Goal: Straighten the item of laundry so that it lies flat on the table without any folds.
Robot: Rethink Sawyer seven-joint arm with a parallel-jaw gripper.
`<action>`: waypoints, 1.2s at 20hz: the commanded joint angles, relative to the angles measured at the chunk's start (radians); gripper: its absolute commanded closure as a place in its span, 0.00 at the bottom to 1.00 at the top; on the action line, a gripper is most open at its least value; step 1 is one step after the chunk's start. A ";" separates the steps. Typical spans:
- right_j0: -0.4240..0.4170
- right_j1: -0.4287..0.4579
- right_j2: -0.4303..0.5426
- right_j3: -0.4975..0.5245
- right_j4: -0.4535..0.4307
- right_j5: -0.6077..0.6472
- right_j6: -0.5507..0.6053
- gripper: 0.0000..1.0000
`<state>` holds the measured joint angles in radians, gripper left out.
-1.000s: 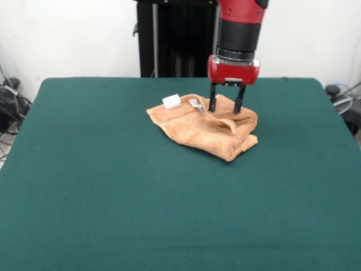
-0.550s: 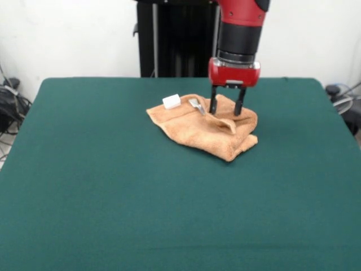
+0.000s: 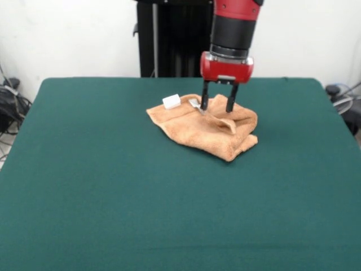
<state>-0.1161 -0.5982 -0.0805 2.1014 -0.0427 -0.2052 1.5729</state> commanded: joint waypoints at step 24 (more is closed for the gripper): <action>0.013 0.046 0.020 -0.105 0.018 0.086 0.163 0.00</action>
<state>-0.1166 -0.5842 -0.0818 2.0537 -0.0429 -0.1502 1.5729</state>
